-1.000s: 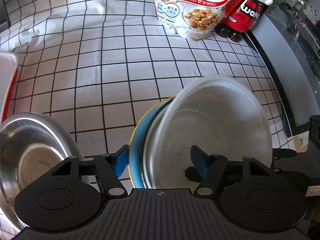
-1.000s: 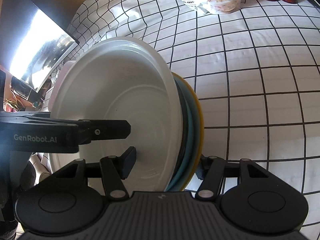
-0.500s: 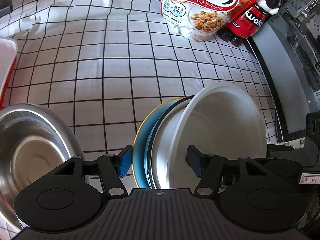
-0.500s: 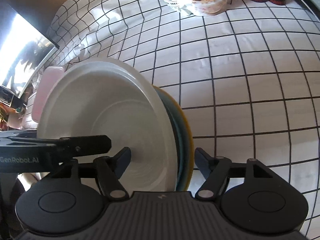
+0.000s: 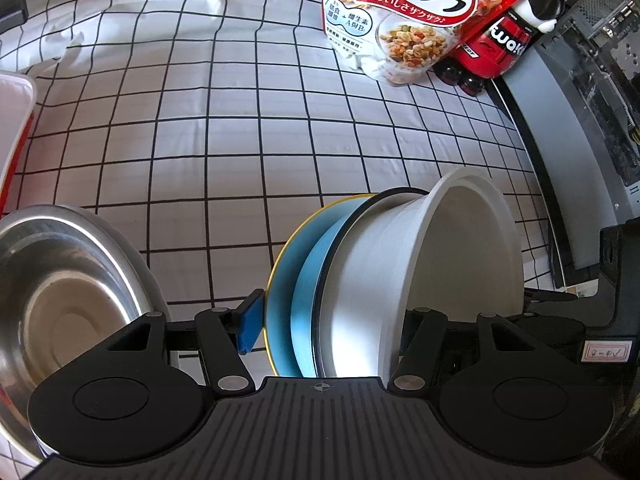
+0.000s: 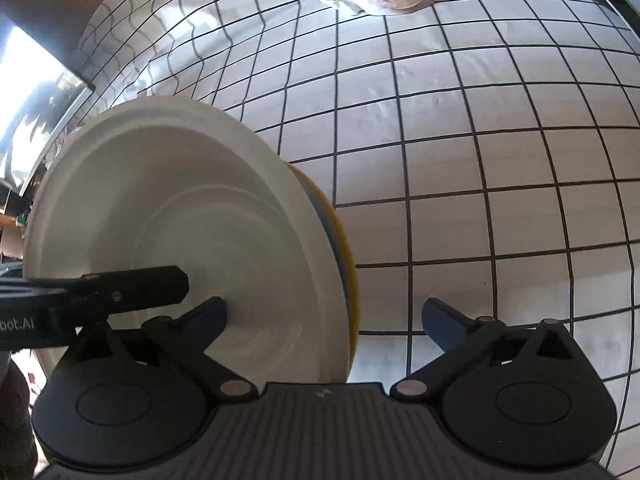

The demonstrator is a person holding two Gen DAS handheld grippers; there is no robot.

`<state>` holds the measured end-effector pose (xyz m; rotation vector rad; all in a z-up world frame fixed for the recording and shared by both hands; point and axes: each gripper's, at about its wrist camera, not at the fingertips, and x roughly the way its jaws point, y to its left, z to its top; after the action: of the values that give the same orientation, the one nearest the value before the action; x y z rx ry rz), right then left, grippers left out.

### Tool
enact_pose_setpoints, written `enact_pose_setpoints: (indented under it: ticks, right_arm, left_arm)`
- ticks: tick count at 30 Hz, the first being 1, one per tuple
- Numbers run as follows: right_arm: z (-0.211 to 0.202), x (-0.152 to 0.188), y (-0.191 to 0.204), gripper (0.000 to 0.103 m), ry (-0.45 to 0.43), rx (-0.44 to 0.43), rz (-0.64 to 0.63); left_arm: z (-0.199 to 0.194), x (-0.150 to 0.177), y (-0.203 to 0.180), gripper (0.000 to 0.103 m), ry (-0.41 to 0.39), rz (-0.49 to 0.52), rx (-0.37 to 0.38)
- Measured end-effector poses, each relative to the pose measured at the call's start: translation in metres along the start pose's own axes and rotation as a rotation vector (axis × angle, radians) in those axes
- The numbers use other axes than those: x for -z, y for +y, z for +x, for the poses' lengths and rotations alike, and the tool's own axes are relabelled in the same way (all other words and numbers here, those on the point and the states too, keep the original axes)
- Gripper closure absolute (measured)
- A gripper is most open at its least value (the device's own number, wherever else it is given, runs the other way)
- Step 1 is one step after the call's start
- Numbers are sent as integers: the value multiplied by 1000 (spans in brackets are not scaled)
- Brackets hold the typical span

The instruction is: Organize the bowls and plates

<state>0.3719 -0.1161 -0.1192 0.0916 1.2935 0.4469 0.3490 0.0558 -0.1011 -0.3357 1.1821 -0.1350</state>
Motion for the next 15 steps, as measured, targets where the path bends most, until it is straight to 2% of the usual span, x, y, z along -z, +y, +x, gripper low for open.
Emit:
enact_pose_setpoints:
  ticks: [4, 8, 10, 11, 12, 15]
  right_arm:
    - [1, 7, 3, 0, -7, -19, -55]
    - [1, 16, 3, 0, -22, -31, -51]
    - [-1, 15, 0, 11, -21, -86, -12]
    - [-1, 14, -3, 25, -16, -129, 12]
    - [0, 14, -6, 31, 4, -172, 30]
    - [-1, 14, -6, 37, 11, -208, 49]
  left_arm:
    - [1, 0, -1, 40, 0, 13, -9]
    - [0, 0, 0, 40, -3, 16, -3]
    - [0, 0, 2, 40, -2, 8, 5]
    - [0, -1, 2, 40, -1, 7, 6]
    - [0, -1, 2, 40, 0, 7, 8]
    - [3, -1, 3, 39, 16, -1, 17]
